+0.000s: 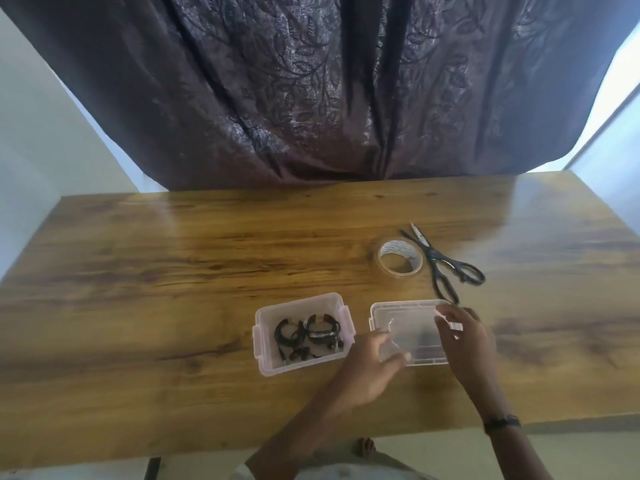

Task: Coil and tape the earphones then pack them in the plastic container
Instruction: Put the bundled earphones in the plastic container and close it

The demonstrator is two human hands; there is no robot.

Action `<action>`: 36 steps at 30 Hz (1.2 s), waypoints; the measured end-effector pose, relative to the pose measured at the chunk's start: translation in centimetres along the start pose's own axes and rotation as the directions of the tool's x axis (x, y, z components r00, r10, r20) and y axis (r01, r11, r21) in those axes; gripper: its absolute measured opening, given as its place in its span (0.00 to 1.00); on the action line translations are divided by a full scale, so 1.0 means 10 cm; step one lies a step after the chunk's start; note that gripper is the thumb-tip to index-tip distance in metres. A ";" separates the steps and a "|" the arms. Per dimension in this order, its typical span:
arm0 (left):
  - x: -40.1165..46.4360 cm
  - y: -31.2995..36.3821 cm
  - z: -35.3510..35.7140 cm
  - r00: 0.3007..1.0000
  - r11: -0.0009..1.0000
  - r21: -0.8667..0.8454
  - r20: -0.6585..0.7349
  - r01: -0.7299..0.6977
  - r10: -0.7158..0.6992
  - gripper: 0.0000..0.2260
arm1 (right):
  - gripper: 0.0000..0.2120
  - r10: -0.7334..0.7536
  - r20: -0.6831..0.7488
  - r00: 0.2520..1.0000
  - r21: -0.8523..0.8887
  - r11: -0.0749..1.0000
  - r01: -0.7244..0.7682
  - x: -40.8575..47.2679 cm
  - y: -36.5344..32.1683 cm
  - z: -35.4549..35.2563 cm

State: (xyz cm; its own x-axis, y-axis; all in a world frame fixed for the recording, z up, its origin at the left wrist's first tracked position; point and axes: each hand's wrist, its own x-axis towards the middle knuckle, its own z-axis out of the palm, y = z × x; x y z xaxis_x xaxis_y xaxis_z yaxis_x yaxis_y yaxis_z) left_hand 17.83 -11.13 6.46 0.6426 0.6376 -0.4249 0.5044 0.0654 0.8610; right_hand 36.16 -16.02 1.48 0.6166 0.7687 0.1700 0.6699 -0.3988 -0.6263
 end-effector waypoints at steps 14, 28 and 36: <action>0.25 -0.02 0.27 0.977 0.987 0.113 -0.192 0.117 -0.094 0.30 | 0.13 0.067 0.037 0.997 -0.132 0.989 -0.061 -0.02 0.34 0.02; 0.07 0.21 0.03 0.983 0.995 -0.087 -0.172 0.053 -0.068 0.27 | 0.16 0.137 0.032 0.990 0.048 0.989 -0.138 0.02 0.07 -0.15; 0.05 0.20 -0.48 0.880 0.985 -0.157 -0.474 -0.068 -0.015 0.29 | 0.17 -0.013 0.034 0.999 0.249 0.968 0.004 0.25 -0.45 -0.11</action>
State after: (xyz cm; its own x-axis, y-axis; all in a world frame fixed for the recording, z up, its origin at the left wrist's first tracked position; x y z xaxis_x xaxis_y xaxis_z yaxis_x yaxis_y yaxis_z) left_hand 16.40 -7.04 9.29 0.2848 0.9243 -0.2543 0.3625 0.1418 0.9211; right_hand 35.09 -12.85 5.56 0.5937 0.7901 0.1524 0.5480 -0.2584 -0.7956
